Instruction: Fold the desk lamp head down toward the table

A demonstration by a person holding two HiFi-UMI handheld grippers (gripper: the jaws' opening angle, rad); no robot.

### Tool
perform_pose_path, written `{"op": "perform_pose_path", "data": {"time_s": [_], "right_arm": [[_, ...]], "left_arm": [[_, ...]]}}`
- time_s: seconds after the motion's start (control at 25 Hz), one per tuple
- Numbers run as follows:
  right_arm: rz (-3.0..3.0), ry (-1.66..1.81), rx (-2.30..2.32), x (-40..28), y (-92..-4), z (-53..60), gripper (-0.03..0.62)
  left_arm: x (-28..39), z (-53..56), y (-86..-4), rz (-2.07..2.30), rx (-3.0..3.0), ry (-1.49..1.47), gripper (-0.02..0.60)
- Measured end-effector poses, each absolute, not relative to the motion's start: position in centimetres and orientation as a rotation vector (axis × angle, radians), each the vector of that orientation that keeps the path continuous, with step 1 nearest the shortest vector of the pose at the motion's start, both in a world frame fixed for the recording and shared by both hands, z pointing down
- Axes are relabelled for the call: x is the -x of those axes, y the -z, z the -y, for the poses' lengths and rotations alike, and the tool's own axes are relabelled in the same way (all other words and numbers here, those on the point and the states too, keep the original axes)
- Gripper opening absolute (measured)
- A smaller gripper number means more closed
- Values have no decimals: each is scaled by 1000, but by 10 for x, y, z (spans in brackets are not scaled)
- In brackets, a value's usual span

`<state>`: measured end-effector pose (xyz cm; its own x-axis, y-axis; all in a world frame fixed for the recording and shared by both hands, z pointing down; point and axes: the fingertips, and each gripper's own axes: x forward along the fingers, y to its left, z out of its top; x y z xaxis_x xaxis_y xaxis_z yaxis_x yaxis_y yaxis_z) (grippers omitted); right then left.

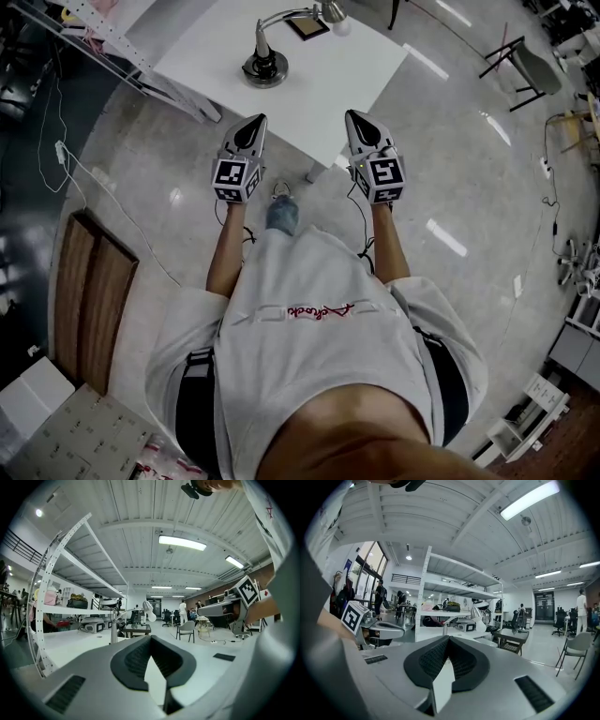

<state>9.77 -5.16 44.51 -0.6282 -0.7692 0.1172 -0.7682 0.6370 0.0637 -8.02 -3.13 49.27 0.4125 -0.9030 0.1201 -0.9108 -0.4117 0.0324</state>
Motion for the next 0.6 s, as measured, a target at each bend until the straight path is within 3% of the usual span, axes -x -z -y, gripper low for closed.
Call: {"op": "perform_pose_path", "data": {"time_s": [0.6], "right_arm": [[2671,4,-1359,-62,-435,146,29]], "left_arm": [[123,135,-497,1589,-2574,-136,26]]}}
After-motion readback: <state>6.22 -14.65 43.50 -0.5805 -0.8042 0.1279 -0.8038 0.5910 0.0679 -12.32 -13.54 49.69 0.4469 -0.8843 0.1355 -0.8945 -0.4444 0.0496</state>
